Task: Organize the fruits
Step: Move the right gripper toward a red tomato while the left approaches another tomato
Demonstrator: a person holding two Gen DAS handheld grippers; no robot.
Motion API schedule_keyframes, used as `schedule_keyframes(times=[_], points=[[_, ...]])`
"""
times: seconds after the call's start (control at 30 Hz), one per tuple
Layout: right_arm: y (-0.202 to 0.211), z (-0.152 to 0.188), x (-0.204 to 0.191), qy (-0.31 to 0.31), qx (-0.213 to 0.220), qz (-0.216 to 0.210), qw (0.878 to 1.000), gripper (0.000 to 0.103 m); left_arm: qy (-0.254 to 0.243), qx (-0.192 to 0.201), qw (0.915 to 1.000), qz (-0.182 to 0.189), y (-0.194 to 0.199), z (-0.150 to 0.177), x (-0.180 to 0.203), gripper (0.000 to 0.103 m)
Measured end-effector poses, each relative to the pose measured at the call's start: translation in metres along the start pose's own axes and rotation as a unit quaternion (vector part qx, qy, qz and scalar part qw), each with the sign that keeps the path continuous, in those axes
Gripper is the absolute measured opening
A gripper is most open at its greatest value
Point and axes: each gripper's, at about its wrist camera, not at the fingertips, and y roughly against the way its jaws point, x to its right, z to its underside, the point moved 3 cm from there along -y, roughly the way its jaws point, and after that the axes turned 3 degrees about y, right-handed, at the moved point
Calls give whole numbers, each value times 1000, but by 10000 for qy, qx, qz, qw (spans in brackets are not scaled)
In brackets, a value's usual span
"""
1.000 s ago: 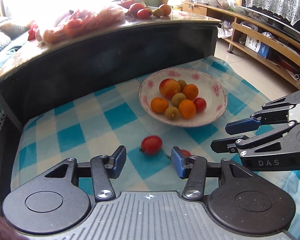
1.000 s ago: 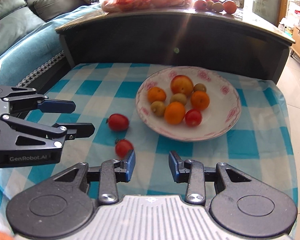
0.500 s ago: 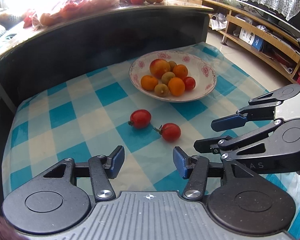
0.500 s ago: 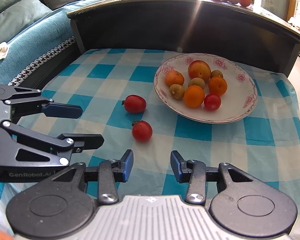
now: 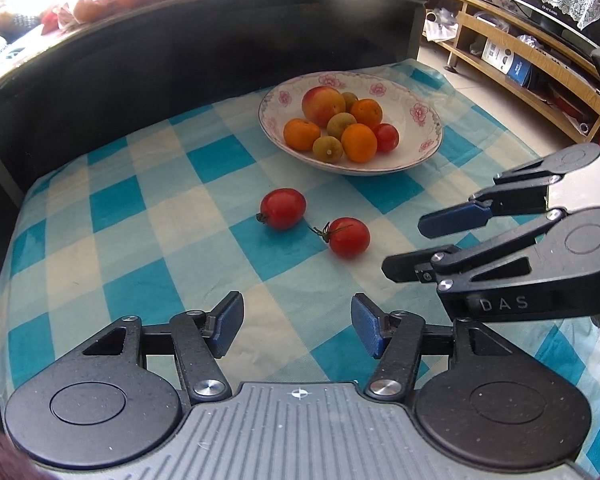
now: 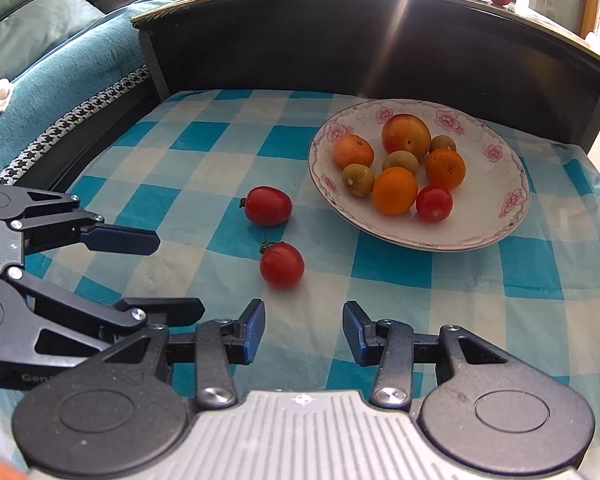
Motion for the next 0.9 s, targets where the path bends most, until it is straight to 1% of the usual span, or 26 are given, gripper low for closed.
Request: schedule_keyframes(times=[0.2,0.37,0.67,0.9], points=[[-6,-5,-2,107,-46,-53,9999,46,17,-115,9999,-16,-5,4,-3,67],[-8,-11,-4,219,-57,-92,9997,50,69,-148,9999,-2,-6,3,-6,69],[-19,-26,-10,464,-79,-98,9988,50,148,-171,9997,45,-7,2,-10,71],[-35,-38,-17,626,-138,-112,9979,50,178,-197,9996,74,-8,3,-12,72]])
